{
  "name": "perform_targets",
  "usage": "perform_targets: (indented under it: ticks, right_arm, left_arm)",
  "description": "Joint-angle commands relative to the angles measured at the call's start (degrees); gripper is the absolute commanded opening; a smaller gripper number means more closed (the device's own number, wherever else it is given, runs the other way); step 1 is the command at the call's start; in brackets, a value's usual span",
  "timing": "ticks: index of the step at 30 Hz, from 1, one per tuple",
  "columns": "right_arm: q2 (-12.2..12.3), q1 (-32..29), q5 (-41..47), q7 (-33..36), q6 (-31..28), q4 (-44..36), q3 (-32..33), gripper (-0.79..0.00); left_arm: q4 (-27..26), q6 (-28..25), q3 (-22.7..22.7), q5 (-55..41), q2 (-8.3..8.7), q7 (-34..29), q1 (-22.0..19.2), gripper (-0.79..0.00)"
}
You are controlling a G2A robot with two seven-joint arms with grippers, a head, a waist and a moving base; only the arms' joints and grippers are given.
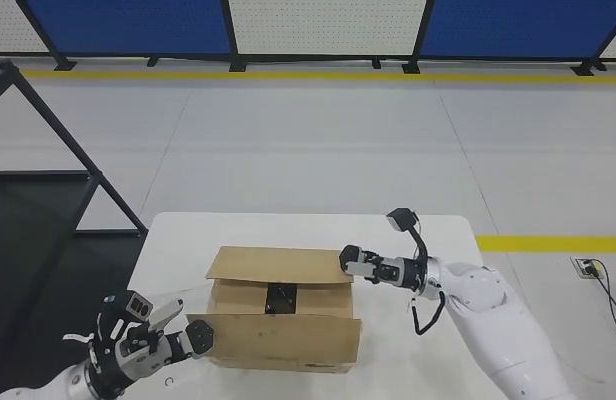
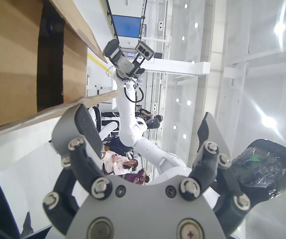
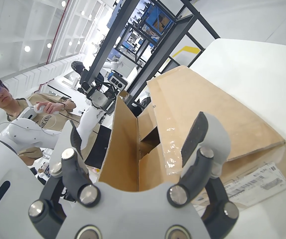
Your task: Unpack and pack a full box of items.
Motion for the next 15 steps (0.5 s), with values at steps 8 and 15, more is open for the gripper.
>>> perform_targets:
  ticks: [8,15]
  right_arm:
    - [0.0,0.4,1.7,1.9,1.3,0.5,-0.7,0.000]
    - [-0.1,0.4,5.5,4.3,5.9,0.6,-1.8,0.000]
  left_arm:
    - [2.9,9.5,3.7,-5.1,-0.52,11.2,-3.9,0.000]
    - [6.5,15.2,7.1,-8.4,-0.93,17.6,-9.6,0.000]
